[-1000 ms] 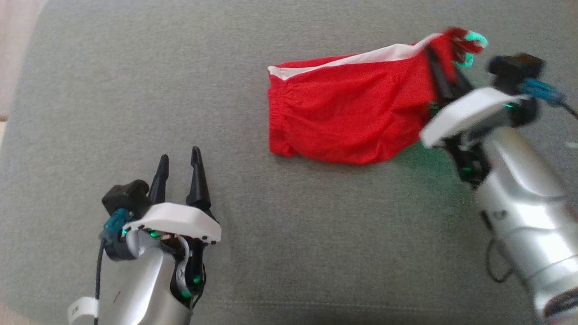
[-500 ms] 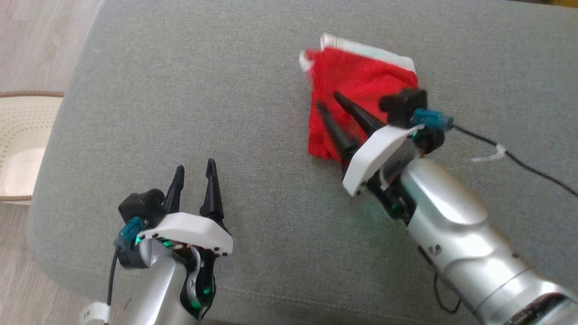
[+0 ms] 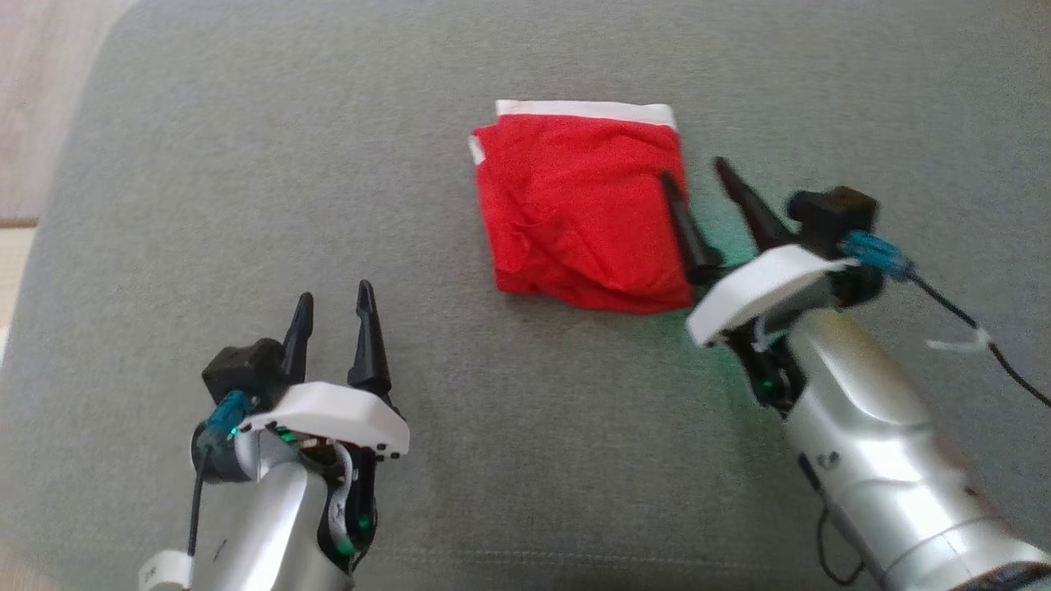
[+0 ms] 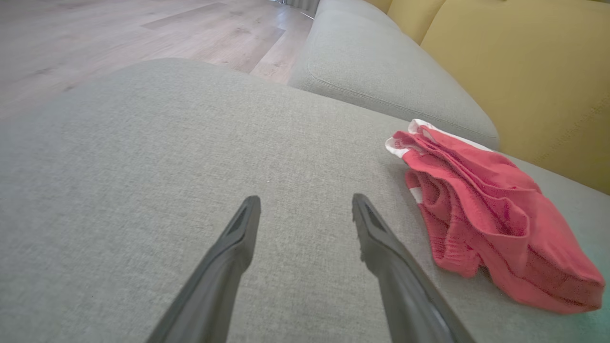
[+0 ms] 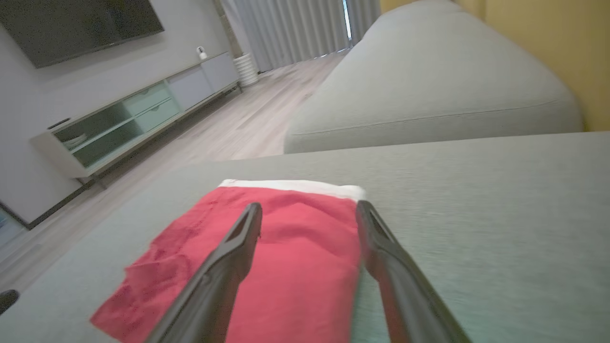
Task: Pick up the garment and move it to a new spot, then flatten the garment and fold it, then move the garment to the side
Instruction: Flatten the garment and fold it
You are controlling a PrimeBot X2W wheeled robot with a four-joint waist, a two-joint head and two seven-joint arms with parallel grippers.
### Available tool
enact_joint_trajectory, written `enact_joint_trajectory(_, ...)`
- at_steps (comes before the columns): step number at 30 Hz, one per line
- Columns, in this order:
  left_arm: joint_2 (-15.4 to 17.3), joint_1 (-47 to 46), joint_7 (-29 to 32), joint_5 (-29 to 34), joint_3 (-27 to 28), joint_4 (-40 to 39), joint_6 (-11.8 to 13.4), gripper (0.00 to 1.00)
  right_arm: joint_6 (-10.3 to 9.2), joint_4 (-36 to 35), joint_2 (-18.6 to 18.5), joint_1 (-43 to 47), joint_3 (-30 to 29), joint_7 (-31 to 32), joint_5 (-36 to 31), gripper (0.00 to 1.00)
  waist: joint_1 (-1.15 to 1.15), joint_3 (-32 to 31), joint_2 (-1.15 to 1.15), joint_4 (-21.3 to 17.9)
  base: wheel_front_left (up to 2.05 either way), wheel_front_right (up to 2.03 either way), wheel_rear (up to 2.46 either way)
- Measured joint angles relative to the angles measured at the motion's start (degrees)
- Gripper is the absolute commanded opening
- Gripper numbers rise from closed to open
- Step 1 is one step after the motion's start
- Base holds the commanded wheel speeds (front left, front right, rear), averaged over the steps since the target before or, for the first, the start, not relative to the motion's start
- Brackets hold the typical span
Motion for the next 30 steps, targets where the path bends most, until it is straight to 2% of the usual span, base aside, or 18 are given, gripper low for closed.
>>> enact_joint_trajectory(3, 0.0, 0.0, 0.0, 1.4, 0.6, -0.4, 0.0, 1.00, 0.00, -0.5, -0.2, 2.3, -7.0, -0.2, -3.1, 1.00, 0.00, -0.3, 0.00, -1.8, 0.00, 0.00, 0.00)
enact_joint_trajectory(7, 0.0, 0.1, 0.0, 3.3, 2.0, -0.5, 0.0, 1.00, 0.00, -5.3, -0.1, 6.6, -15.6, -0.2, -8.6, 1.00, 0.00, -0.9, 0.00, -3.7, 0.00, 0.00, 0.00)
enact_joint_trajectory(13, 0.0, 2.5, 0.0, 6.1, 3.8, -0.5, 0.3, 1.00, 0.00, -9.5, 1.2, 13.6, -22.6, -0.2, -15.4, 1.00, 0.00, -2.3, 0.00, -5.7, 0.00, 0.00, 0.00)
enact_joint_trajectory(15, 0.0, 3.4, 0.0, 7.0, 4.5, -0.5, 0.3, 1.00, 0.00, -10.3, 1.3, 15.2, -23.6, -0.2, -16.9, 1.00, 0.00, -3.1, 0.00, -6.2, 0.00, 0.00, 0.00)
enact_joint_trajectory(26, 0.0, 7.0, 0.0, 8.9, 6.3, -0.4, -0.2, 1.00, 0.00, -11.2, 1.7, 20.2, -22.3, -0.2, -14.2, 1.00, 0.00, -5.3, 0.00, -7.1, 0.00, 0.00, 0.00)
enact_joint_trajectory(30, 0.0, 7.0, 0.0, 8.8, 5.9, -0.5, -0.6, 1.00, 0.00, -11.3, 1.7, 20.0, -19.1, -0.2, -14.2, 1.00, 0.00, -4.9, 0.00, -6.4, 0.00, 0.00, 0.00)
